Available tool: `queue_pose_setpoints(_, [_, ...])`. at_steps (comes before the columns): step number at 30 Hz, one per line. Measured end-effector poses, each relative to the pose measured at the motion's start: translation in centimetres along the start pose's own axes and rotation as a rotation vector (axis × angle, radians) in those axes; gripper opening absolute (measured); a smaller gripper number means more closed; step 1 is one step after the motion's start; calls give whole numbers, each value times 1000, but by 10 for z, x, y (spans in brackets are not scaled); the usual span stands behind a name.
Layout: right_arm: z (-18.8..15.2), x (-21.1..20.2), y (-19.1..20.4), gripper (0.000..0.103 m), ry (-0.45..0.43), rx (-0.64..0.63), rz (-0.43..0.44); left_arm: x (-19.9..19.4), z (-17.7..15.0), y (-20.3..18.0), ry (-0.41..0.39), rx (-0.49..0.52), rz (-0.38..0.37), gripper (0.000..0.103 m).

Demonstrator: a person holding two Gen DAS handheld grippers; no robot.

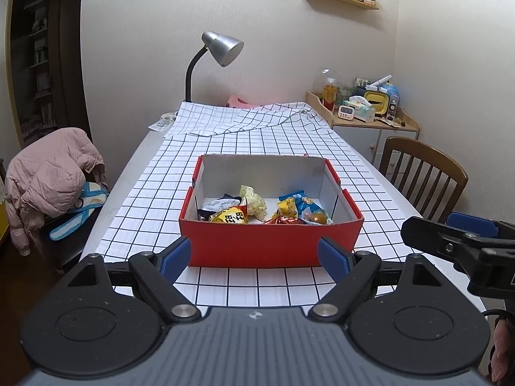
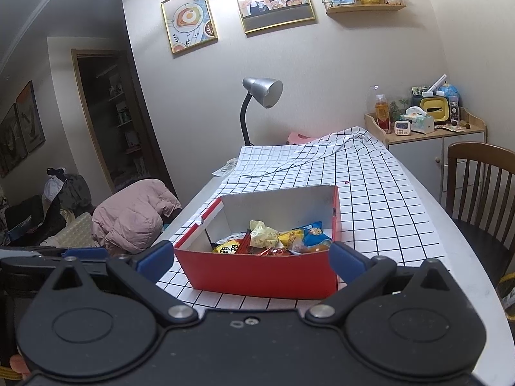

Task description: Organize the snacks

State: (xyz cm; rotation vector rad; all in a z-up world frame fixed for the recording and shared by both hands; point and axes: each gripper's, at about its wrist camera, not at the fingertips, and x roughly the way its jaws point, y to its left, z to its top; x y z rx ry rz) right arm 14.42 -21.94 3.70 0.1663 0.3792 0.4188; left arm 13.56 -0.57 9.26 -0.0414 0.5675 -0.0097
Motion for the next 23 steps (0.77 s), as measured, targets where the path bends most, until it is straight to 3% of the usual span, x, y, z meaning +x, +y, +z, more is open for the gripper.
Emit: queue_pose_setpoints(23, [-11, 14, -9, 103, 48, 29, 2, 25, -6, 1, 67, -28, -22, 86])
